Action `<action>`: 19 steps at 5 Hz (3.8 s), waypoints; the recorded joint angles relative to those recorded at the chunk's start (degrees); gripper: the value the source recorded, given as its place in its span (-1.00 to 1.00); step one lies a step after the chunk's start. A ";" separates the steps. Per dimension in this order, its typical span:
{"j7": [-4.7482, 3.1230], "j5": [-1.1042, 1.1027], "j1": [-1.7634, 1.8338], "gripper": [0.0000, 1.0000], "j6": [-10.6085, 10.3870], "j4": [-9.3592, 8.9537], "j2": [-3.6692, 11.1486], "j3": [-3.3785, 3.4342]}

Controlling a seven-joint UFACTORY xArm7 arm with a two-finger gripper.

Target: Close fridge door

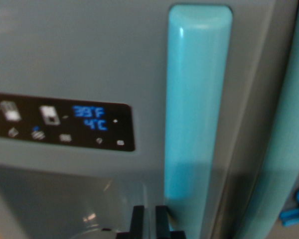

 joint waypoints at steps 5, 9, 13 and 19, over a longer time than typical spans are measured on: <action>0.00 0.00 0.00 1.00 -0.17 6.16 7.35 -1.28; 0.00 0.00 0.00 1.00 -0.16 6.15 7.37 -1.28; 0.00 0.00 0.00 1.00 -0.16 6.15 7.37 -1.27; 0.00 0.00 0.00 1.00 -0.16 6.15 7.37 -1.27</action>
